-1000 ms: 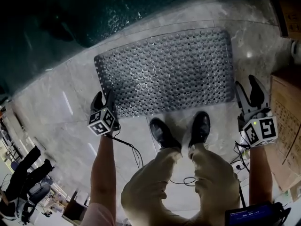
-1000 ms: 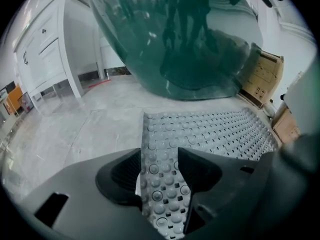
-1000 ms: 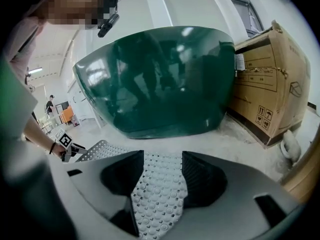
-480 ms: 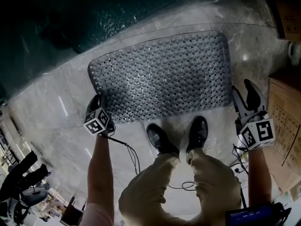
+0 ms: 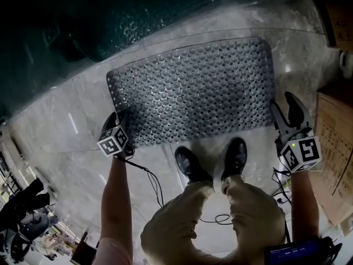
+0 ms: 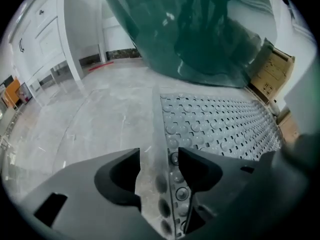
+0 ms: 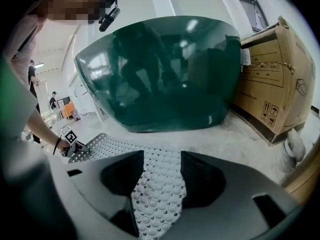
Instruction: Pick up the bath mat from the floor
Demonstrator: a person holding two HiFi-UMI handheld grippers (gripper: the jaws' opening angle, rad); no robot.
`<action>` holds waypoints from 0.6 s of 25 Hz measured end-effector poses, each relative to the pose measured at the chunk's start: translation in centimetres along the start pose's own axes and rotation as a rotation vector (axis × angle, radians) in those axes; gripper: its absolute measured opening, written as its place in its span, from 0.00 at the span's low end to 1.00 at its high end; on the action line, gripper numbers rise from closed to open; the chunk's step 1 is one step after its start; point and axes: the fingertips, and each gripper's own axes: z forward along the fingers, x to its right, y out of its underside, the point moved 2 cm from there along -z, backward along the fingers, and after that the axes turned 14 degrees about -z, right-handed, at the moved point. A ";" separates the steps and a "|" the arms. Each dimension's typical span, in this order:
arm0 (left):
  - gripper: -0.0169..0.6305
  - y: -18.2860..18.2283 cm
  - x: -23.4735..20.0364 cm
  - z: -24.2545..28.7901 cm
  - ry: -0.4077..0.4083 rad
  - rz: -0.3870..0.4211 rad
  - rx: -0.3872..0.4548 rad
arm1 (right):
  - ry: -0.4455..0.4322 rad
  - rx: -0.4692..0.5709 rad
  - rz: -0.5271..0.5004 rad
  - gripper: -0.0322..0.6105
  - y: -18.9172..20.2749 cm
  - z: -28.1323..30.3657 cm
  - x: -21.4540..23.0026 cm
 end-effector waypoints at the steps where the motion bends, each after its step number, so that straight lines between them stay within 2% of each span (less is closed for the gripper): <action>1: 0.39 0.2 0.2 0.3 0.008 -0.001 -0.013 | -0.006 -0.001 -0.005 0.42 -0.1 0.1 -0.2; 4: 0.35 0.9 0.9 1.2 0.022 0.010 -0.075 | -0.003 -0.009 0.002 0.42 0.3 0.1 -0.3; 6: 0.27 0.6 1.2 1.4 0.015 0.026 -0.080 | 0.008 -0.021 0.009 0.42 0.9 0.5 -0.1; 7: 0.16 0.4 1.2 1.3 0.009 0.033 -0.073 | 0.013 -0.032 0.009 0.42 1.3 0.7 0.0; 8: 0.11 0.3 1.3 1.3 0.012 0.034 -0.067 | 0.020 -0.045 0.009 0.42 1.7 0.8 0.2; 11: 0.09 0.4 1.2 1.5 0.041 0.021 -0.073 | 0.038 -0.086 0.015 0.42 3.0 1.6 0.5; 15: 0.09 -0.3 -0.1 0.1 -0.009 0.035 -0.061 | 0.027 -0.112 0.041 0.43 4.8 3.9 0.6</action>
